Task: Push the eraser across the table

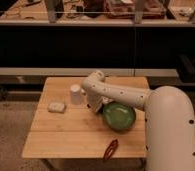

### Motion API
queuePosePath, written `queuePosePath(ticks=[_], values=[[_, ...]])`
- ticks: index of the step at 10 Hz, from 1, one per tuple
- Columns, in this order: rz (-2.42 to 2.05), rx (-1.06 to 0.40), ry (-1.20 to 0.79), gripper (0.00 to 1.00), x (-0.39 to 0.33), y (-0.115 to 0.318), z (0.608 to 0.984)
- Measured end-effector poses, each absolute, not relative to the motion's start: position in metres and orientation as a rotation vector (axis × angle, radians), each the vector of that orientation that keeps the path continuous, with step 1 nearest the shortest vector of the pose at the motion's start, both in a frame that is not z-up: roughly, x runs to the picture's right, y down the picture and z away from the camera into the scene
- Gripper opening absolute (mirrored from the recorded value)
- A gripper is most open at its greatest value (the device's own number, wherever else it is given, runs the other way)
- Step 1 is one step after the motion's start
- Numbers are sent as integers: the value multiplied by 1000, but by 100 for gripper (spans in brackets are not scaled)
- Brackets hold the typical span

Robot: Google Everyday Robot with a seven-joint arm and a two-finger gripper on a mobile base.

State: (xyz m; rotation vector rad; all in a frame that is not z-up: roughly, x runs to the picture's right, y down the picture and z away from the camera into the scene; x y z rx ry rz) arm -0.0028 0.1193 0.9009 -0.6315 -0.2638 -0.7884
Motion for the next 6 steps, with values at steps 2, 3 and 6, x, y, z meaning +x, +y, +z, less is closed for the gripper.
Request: queuePosePath(ticks=[2, 3, 6], values=[[-804, -631, -253, 0, 2, 116, 904], [-811, -630, -250, 0, 3, 115, 906], [-812, -623, -241, 0, 8, 107, 914]])
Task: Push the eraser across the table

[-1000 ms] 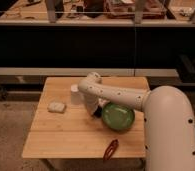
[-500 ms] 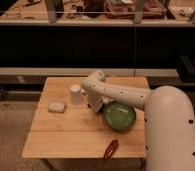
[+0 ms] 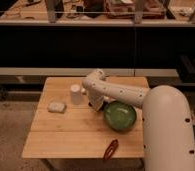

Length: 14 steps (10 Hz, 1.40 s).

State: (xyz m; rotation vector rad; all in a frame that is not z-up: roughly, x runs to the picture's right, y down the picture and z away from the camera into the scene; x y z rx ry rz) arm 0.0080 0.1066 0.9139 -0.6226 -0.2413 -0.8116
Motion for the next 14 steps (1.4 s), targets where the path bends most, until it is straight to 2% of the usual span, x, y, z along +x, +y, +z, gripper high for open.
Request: queuePosePath(ticks=[11, 14], values=[[-782, -588, -247, 0, 29, 76, 952], [-799, -581, -272, 6, 30, 74, 953]])
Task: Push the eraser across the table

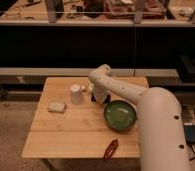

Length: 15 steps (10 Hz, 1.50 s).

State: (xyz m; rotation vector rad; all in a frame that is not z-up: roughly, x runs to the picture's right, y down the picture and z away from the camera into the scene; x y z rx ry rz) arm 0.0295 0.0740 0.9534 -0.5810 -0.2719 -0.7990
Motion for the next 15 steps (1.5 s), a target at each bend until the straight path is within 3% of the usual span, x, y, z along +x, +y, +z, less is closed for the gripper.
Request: queuePosePath(ticks=[1, 8, 15], values=[[-800, -581, -272, 10, 29, 74, 953], [-802, -582, -273, 77, 28, 75, 954], [-803, -587, -272, 80, 29, 79, 956]])
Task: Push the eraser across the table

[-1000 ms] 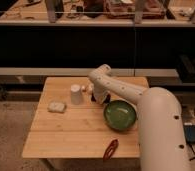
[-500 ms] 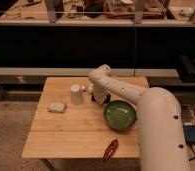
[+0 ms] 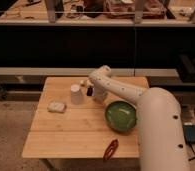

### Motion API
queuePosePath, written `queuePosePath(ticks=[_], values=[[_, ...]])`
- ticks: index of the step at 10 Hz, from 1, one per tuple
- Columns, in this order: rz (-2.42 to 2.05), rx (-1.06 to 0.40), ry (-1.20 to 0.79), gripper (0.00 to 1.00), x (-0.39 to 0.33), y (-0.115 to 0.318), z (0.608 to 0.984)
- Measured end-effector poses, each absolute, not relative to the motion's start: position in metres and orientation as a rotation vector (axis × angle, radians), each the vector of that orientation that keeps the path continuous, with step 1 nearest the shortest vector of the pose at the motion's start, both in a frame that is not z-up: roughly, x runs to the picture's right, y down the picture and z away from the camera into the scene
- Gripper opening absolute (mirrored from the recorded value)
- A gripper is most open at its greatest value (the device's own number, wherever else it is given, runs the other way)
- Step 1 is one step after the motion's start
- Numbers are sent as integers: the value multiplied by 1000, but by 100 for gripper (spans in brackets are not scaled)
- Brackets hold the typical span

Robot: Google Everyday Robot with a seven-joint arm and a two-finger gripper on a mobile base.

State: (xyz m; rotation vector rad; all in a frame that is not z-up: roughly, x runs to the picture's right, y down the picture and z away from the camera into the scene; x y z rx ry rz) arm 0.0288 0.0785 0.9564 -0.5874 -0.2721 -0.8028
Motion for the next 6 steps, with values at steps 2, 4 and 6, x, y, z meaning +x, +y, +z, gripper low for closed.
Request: queuePosePath(ticks=[2, 4, 6], values=[[-801, -587, -270, 80, 31, 78, 956], [-803, -587, -272, 80, 29, 78, 956], [-802, -586, -272, 80, 29, 78, 956]])
